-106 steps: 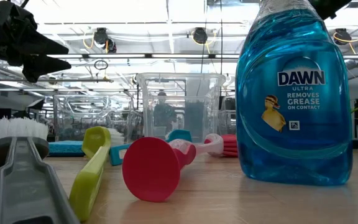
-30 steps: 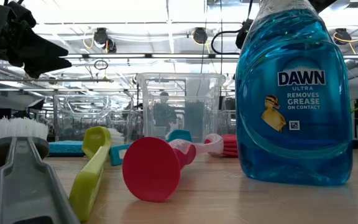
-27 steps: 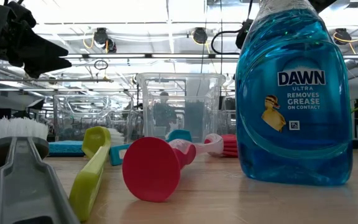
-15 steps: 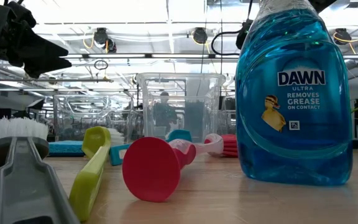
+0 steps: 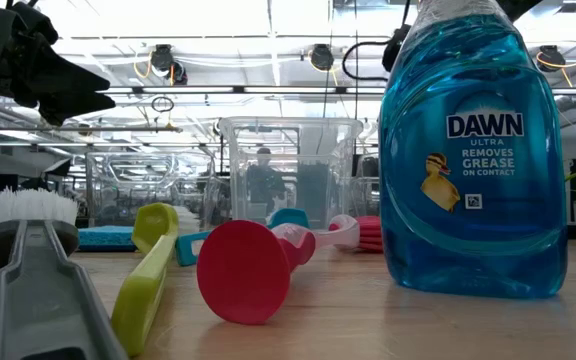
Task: Pick & Place Kitchen Sink Supplies
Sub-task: Put the blue dishwashing liquid bottle into the right transparent bin
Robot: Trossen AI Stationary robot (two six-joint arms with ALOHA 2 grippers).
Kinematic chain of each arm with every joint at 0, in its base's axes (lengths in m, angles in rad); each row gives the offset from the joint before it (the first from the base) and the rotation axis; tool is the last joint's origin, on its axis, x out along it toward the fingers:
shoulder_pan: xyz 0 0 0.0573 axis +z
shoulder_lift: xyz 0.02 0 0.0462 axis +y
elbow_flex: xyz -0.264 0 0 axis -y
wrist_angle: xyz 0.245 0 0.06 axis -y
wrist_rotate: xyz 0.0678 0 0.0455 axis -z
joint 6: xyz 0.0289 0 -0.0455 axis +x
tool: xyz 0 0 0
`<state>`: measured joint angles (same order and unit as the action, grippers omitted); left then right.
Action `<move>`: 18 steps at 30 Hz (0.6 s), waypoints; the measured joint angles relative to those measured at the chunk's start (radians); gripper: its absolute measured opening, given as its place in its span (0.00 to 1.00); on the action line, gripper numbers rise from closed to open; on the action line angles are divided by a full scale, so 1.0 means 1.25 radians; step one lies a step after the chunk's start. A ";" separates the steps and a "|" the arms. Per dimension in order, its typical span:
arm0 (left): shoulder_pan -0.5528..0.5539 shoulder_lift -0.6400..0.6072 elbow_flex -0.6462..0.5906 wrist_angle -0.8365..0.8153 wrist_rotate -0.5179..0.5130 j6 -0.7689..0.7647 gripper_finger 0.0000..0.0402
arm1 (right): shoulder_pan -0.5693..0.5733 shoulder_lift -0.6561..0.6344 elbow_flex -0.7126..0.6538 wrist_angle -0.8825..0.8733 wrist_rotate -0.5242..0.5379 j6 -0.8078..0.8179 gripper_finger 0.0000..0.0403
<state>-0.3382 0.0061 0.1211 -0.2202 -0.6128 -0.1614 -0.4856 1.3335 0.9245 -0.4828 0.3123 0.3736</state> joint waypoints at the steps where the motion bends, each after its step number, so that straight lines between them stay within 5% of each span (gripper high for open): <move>1: 0.000 0.000 0.000 0.000 0.000 0.000 0.63 | 0.000 -0.006 0.000 -0.001 0.000 -0.001 0.65; 18: 0.000 0.000 0.000 0.001 0.000 0.001 0.63 | -0.003 -0.213 0.000 0.003 -0.020 -0.001 0.73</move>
<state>-0.3382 0.0063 0.1211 -0.2195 -0.6128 -0.1596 -0.4896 1.0678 0.9245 -0.4786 0.2873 0.3725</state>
